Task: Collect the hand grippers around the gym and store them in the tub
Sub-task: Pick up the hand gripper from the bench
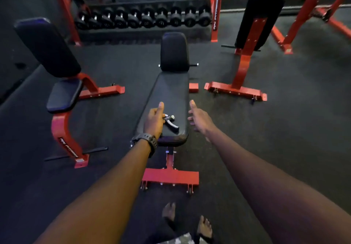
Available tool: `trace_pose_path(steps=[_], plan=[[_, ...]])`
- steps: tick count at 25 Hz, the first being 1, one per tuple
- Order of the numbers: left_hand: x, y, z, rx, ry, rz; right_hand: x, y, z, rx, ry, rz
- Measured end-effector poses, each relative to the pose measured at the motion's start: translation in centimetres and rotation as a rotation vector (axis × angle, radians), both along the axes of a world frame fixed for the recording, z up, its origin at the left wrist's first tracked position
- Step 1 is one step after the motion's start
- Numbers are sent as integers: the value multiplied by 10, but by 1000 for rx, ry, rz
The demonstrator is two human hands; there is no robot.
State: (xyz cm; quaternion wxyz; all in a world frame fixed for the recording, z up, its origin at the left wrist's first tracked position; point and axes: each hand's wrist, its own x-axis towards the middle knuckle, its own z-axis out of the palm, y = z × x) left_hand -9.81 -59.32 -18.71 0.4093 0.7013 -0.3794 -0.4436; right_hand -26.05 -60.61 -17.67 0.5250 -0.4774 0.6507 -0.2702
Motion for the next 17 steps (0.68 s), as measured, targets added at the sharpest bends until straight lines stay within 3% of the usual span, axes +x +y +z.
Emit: trace_pose_path(steps=[3,6,8,11,15,17], plan=[[6,-42,-41,115,-98,-14,10,-35,-28,76,26,-6],[15,-74,-75,177,-334,-10,21,-59,-56,130,21,-11],[16,-87,-97,309,-498,-8,24,-71,-67,152,23,12],[3,-91,-125,547,-604,-2,20,-84,-71,160,49,9],[-11,-105,-137,561,-748,8,9,-92,-74,156,64,0],[-9,-111,-138,545,-723,9,3,-88,-74,156,45,-41]])
